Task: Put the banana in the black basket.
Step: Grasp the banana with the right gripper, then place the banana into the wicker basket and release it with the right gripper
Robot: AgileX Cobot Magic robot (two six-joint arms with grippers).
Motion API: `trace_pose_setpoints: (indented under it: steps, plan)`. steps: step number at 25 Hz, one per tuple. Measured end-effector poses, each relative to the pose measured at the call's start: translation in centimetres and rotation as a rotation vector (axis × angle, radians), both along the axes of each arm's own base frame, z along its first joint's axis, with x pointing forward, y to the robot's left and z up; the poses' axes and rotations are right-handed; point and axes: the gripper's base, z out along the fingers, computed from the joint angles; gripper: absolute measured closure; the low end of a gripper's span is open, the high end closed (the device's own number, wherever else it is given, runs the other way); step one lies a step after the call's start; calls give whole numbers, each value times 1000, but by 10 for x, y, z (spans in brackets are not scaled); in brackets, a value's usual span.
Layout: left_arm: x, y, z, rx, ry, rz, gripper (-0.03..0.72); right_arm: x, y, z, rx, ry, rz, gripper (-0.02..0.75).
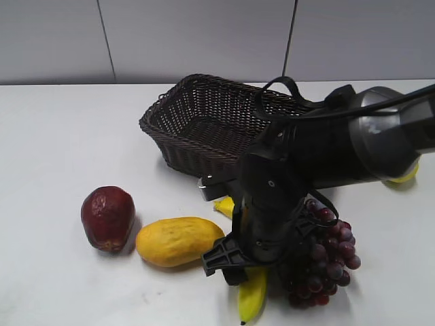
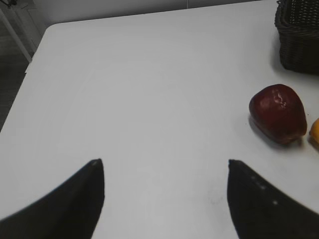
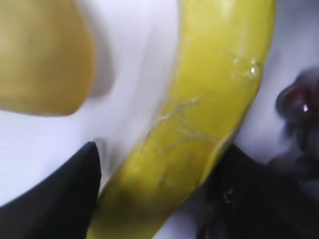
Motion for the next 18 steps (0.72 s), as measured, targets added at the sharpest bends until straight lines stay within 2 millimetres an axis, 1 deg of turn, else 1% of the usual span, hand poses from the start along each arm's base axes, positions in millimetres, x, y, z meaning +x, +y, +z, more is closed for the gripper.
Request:
trace_pose_setpoints:
  steps: [1,2,6,8,10,14,18]
  plan:
    - [0,0,0,0,0,0,118,0,0,0,1,0,-1,405]
    - [0,0,0,0,0,0,118,0,0,0,2,-1,-2,435]
    - [0,0,0,0,0,0,118,0,0,2,9,0,-8,427]
    - [0,0,0,0,0,0,118,0,1,8,24,-10,-10,427]
    - [0,0,0,0,0,0,118,-1,1,18,50,-26,-22,427]
    - [0,0,0,0,0,0,118,-1,-1,45,112,-78,-48,427]
    - [0,0,0,0,0,0,118,-2,-5,70,159,-142,-39,427]
